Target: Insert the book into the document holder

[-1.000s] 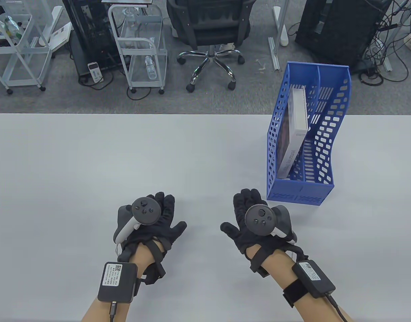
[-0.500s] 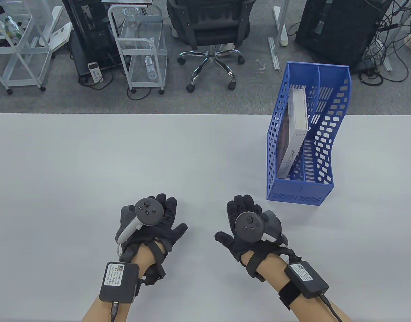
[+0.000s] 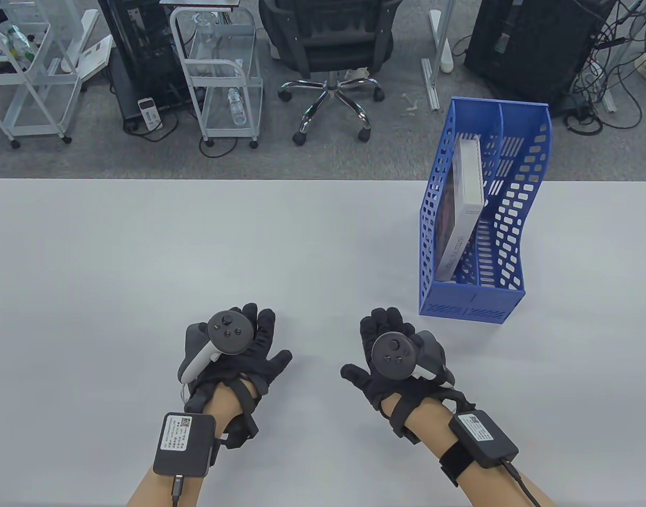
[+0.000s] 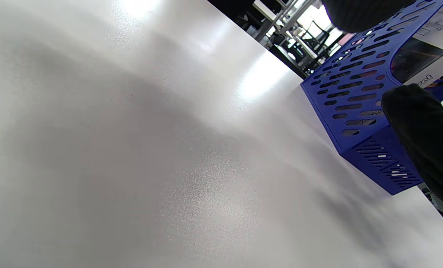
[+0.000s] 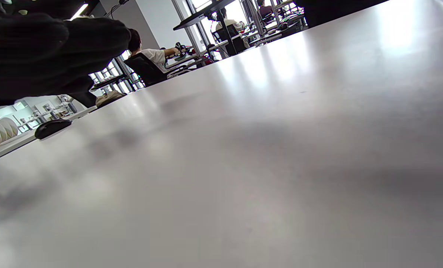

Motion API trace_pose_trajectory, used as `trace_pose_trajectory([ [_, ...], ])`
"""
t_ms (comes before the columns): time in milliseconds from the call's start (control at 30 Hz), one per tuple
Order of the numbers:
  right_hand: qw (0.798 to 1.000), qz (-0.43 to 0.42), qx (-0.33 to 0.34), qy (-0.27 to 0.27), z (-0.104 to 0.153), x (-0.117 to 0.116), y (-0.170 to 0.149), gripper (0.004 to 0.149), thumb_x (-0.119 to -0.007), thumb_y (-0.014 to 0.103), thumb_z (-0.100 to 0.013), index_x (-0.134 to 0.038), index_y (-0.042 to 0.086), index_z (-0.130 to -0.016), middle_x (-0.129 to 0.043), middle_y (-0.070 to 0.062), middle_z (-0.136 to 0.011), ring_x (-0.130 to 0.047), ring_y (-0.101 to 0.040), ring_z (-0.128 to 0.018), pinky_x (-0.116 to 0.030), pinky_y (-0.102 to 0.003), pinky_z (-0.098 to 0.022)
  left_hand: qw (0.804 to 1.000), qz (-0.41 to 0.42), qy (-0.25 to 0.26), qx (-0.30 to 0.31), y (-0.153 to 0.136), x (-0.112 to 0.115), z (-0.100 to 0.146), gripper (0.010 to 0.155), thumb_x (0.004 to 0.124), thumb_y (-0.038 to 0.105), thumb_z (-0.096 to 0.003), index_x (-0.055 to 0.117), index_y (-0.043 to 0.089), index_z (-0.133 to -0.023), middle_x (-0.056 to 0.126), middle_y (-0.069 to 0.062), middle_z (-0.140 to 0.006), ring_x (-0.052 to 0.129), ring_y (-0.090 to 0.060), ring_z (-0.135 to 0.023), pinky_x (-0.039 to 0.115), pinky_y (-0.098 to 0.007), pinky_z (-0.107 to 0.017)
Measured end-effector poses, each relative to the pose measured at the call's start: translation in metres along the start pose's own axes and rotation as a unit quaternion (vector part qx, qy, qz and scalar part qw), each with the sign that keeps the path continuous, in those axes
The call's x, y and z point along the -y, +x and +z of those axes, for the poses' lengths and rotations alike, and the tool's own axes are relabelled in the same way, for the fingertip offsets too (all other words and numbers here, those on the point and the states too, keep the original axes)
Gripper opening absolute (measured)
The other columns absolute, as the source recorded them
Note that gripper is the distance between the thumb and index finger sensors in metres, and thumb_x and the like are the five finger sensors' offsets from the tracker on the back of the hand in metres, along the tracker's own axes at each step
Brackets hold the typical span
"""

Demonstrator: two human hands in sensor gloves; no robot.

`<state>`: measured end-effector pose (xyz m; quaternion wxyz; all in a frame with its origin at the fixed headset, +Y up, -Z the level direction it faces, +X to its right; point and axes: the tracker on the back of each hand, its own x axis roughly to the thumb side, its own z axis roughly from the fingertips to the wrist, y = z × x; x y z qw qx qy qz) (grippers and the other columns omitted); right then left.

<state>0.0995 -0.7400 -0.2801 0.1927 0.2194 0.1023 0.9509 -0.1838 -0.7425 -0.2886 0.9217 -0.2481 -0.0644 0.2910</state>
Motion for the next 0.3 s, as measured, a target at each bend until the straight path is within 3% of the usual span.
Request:
trace_pose_trajectory([
  [300,1.0,0.001,-0.005,0.004,0.0003,-0.0008,-0.0022,0.091,-0.053,0.065,-0.038,-0.018,0.001,-0.094,-0.009,-0.027,-0.1,-0.004,-0.054,-0.087,-0.019,-0.07,-0.059,1.0,-0.003,-0.004,-0.005,-0.0011,0.0004,-0.0006,0.086,0.063,0.066,-0.0414,0.011,0.036,-0.103,-0.007,0.008,-0.108,-0.014,-0.023,-0.101,0.006,-0.059,-0.072],
])
